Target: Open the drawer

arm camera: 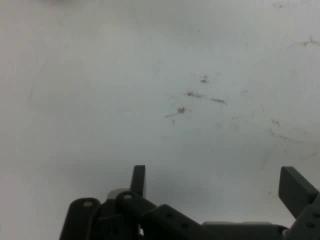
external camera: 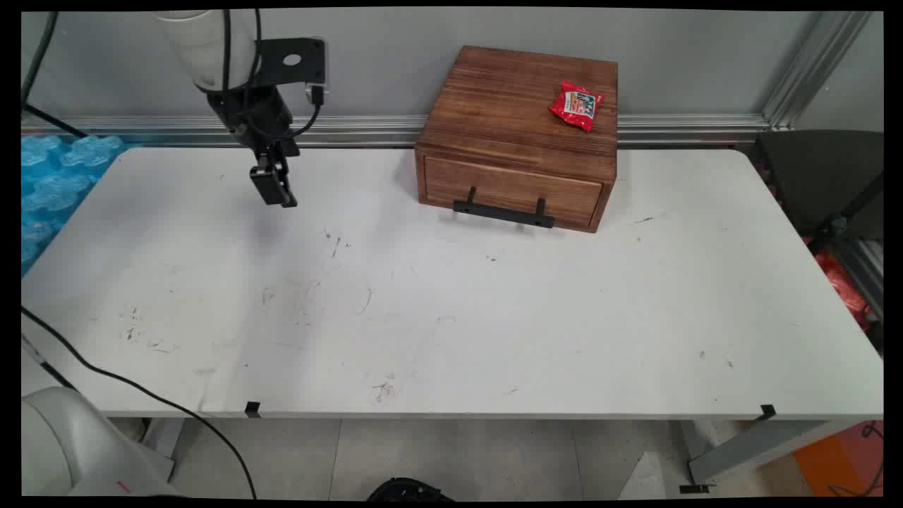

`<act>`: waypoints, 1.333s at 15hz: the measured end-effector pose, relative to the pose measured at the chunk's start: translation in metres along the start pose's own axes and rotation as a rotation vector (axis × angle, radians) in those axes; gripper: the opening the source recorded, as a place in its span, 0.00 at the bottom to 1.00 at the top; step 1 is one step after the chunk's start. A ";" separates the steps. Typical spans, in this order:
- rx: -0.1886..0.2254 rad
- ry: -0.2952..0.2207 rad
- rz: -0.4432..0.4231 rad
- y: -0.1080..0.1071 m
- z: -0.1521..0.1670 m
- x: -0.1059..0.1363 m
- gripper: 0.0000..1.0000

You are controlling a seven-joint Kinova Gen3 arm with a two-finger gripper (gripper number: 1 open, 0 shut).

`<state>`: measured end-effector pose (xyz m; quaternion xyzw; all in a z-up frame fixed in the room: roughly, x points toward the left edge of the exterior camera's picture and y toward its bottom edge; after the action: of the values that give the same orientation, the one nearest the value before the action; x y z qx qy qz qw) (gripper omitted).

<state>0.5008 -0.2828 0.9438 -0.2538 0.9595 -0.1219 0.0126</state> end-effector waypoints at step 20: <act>-0.017 0.194 0.043 0.011 0.007 0.130 1.00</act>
<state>0.3827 -0.3390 0.9396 -0.2201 0.9624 -0.1374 -0.0800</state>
